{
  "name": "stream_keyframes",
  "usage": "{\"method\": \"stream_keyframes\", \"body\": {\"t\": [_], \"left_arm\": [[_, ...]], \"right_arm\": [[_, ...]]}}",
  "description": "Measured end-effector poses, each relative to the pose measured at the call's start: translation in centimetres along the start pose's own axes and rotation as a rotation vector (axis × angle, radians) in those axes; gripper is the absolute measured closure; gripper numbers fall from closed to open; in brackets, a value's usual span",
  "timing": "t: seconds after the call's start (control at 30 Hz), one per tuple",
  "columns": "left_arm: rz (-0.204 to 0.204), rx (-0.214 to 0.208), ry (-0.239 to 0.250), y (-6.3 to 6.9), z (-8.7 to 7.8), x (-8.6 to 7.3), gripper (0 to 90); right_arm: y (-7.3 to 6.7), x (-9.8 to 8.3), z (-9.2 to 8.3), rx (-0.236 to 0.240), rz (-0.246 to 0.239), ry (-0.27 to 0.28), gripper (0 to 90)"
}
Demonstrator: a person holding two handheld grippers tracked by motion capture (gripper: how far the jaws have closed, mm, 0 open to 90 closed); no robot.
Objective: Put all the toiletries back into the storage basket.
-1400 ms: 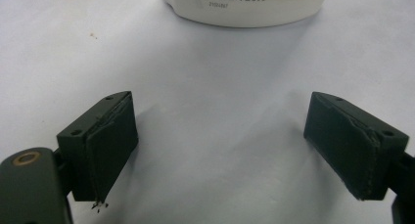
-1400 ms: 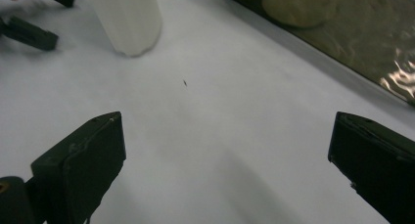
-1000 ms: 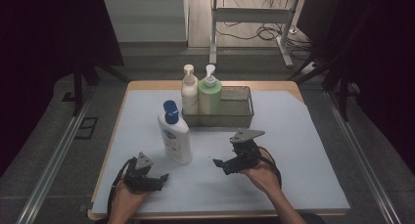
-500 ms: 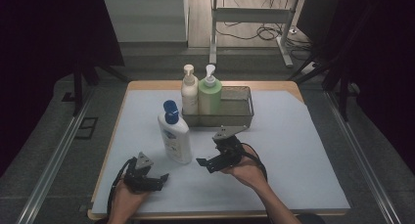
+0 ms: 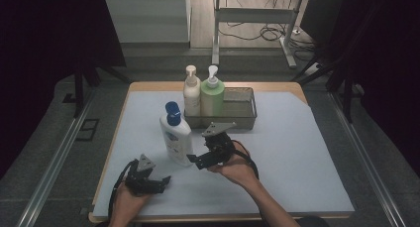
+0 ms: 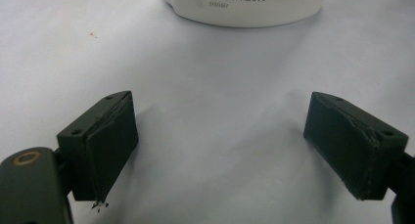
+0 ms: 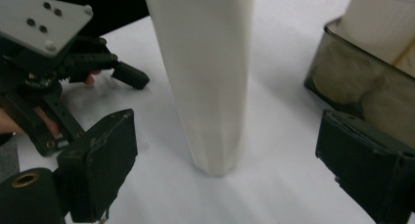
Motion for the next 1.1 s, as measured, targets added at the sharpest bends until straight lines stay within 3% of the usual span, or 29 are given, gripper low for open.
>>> {"method": "stream_keyframes", "body": {"t": [0.17, 0.67, 1.1], "left_arm": [[0.000, 0.000, 0.000, 0.0, 0.0, 0.0, 12.1], [0.000, 0.001, 0.000, 0.0, 0.0, 0.0, 12.2], [-0.001, 0.001, -0.001, 0.0, 0.0, 0.0, 12.2]], "right_arm": [[-0.5, 0.9, 1.0, -0.018, 0.004, 0.000, 12.8], [-1.8, 2.9, 3.7, -0.077, -0.074, 0.017, 18.2], [-2.4, 4.2, 5.0, -0.092, -0.074, 0.046, 28.6]]}}
Point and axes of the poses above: each handheld gripper's, and its own axes: z roughly forward along the jaws, x roughly out of its top, y roughly to its right, the point moved 2 cm from there along z, roughly forward along the jaws, and after that the axes turned 1 degree about -y, right-handed, at the moved point
